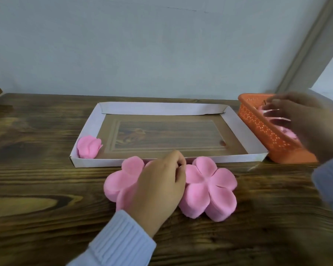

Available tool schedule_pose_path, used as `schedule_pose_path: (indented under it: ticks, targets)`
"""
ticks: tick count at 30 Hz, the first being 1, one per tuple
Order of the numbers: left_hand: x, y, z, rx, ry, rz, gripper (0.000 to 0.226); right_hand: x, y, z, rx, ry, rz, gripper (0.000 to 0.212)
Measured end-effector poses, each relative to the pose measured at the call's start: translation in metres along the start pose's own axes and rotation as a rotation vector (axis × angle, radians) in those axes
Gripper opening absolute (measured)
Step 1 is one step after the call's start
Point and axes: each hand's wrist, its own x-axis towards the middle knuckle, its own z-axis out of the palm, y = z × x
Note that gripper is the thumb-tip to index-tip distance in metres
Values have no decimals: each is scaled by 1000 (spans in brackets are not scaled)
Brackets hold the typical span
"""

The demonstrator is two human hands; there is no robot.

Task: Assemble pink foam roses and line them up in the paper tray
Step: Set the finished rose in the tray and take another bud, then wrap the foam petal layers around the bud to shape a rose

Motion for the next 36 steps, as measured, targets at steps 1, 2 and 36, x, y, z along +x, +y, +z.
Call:
schedule_pose_path:
  ticks: [1,2,36]
  targets:
    - [0,0,1,14,-7,-10,9,12,6,-8,-344,4,-76,12]
    - [0,0,2,22,-8,-20,9,24,11,-13,-646,-25,-126,13]
    - [1,1,3,33,-25,-53,11,74,37,-19,-1028,49,-3,37]
